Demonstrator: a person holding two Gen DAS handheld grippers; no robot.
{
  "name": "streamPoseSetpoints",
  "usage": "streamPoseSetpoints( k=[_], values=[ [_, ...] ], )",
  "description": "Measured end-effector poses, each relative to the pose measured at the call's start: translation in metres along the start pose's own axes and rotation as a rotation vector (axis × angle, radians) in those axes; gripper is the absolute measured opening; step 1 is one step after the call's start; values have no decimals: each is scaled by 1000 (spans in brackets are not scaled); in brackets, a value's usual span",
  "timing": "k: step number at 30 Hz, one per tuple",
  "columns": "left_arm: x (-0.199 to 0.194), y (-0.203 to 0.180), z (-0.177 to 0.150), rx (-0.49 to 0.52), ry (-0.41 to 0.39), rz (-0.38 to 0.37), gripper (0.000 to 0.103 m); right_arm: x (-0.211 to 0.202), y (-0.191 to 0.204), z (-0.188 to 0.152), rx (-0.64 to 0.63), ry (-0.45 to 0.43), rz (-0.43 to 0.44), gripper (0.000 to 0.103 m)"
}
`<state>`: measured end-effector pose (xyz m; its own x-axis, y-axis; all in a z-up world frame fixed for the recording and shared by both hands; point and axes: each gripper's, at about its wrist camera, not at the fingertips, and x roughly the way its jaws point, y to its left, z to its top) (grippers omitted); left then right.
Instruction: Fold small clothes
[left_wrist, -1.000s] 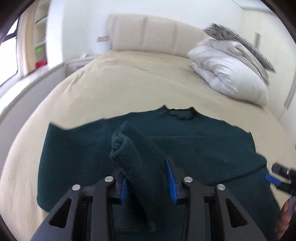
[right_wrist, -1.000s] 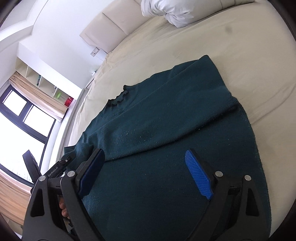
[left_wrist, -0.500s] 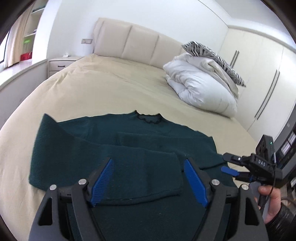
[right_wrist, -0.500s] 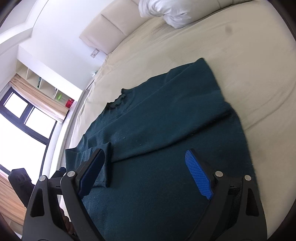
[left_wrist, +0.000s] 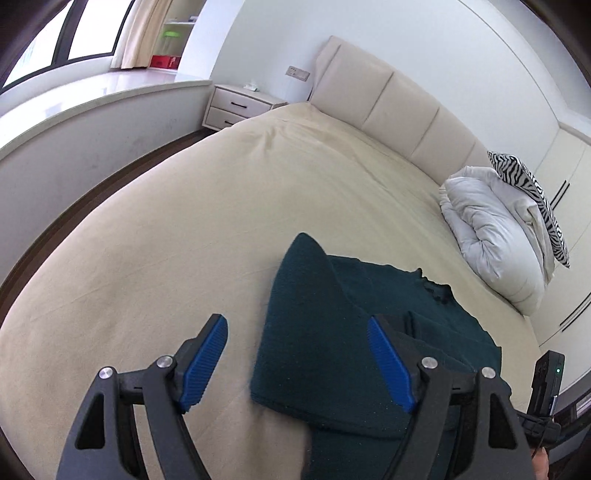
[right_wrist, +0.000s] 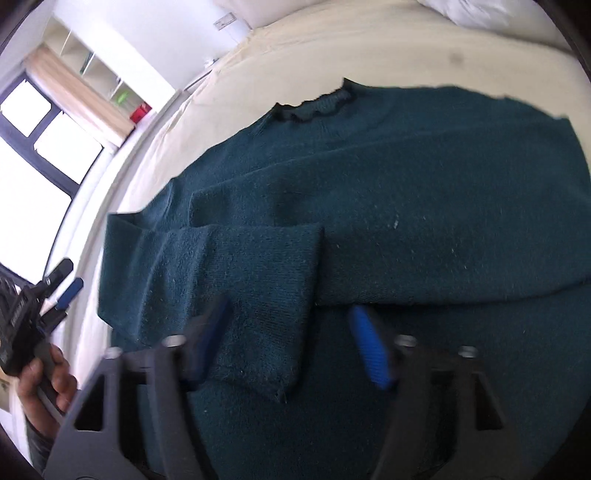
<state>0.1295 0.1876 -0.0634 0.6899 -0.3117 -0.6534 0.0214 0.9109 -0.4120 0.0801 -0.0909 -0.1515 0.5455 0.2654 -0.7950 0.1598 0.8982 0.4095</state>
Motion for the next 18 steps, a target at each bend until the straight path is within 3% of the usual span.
streamPoseSetpoints(
  k=[1, 6, 12, 18],
  values=[
    [2, 4, 0, -13, 5, 1, 80, 1, 5, -1, -16, 0, -20, 29],
    [10, 9, -2, -21, 25, 13, 79, -19, 24, 0, -100, -44, -52, 7],
    [22, 11, 3, -39, 50, 19, 79, -57, 56, 7, -241, -109, -66, 7],
    [29, 8, 14, -23, 57, 36, 79, -80, 52, 30, -260, -203, -66, 3]
  ],
)
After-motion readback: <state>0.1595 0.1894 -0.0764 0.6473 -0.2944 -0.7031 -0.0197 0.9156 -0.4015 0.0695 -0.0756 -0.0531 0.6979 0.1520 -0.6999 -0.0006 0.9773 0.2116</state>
